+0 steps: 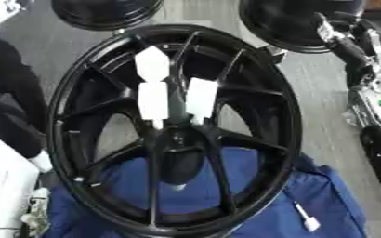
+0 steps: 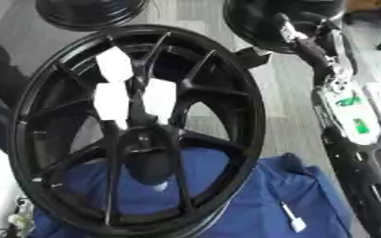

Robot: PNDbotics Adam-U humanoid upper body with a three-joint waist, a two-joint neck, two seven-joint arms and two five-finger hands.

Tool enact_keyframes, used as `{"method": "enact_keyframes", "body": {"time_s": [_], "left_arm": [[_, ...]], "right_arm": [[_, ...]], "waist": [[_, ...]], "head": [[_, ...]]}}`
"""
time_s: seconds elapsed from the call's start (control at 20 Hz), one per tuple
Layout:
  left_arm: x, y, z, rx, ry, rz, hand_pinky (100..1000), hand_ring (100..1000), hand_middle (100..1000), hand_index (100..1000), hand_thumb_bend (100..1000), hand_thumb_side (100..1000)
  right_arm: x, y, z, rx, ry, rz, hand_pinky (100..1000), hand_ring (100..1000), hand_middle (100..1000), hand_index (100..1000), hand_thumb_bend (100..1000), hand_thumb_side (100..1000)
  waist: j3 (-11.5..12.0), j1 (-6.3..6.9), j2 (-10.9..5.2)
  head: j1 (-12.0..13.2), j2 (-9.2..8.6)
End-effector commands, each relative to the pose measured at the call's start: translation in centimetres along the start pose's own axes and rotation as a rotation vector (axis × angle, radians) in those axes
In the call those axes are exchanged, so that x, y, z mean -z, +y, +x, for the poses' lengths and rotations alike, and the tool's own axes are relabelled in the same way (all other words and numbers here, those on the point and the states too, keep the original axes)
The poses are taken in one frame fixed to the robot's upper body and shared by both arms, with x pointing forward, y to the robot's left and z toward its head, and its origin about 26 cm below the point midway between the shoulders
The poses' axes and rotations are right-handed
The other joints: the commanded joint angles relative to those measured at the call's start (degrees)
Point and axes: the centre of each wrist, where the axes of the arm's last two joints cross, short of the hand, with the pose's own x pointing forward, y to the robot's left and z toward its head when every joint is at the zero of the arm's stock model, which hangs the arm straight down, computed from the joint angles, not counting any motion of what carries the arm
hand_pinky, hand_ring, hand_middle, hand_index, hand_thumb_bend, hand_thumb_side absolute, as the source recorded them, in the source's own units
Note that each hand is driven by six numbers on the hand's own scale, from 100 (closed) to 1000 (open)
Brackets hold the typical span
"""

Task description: Pull the pin out of the wheel hub.

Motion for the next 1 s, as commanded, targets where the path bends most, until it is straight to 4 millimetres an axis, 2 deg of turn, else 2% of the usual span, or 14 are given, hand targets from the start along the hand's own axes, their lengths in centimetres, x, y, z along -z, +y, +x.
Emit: {"method": "enact_keyframes", "body": {"time_s": [0.05,0.4,0.45,0.6,0.7,0.75,1.0], "left_arm": [[0.6,0.0,1.6,0.007,-0.011,-0.063,737,749,791,791,279,762],[1.5,0.5,4.0,0.015,0.01,-0.157,733,741,800,794,279,743],[1.6,0.4,4.3,0.018,0.013,-0.17,723,714,771,791,282,718],[1.9,0.5,5.0,0.029,0.022,-0.202,723,714,771,791,282,718],[1.9,0.6,5.3,0.039,0.026,-0.221,720,707,763,789,285,711],[1.9,0.5,5.2,0.041,0.039,-0.239,703,661,716,799,323,715],[2.1,-0.2,4.8,0.061,0.091,-0.316,703,659,717,790,344,707]], "right_arm": [[0.5,-1.2,1.3,-0.027,-0.043,-0.02,808,673,680,764,554,325],[0.4,-1.8,1.3,-0.032,-0.039,-0.036,808,672,680,764,558,326],[0.4,-1.9,1.3,-0.033,-0.038,-0.037,808,672,680,764,558,326],[0.4,-2.0,1.2,-0.033,-0.036,-0.04,808,672,680,764,558,326],[0.4,-2.0,1.2,-0.033,-0.034,-0.041,808,672,680,764,559,326],[0.4,-2.0,1.1,-0.034,-0.03,-0.041,807,671,680,764,561,326],[0.3,-1.9,0.8,-0.034,-0.022,-0.038,807,671,680,764,561,325]], "waist": [[0.2,-0.05,-1.09],[0.8,-0.5,-0.16],[0.9,-0.54,-0.12],[1.0,-0.64,-0.1],[1.1,-0.67,-0.11],[1.1,-0.57,-0.15],[1.2,-0.42,-0.42]], "head": [[-1.0,-0.44],[-1.1,-0.66],[-1.0,-0.54],[-0.8,-0.36],[-0.7,-0.27],[-0.4,-0.33],[0.0,-0.37]]}}
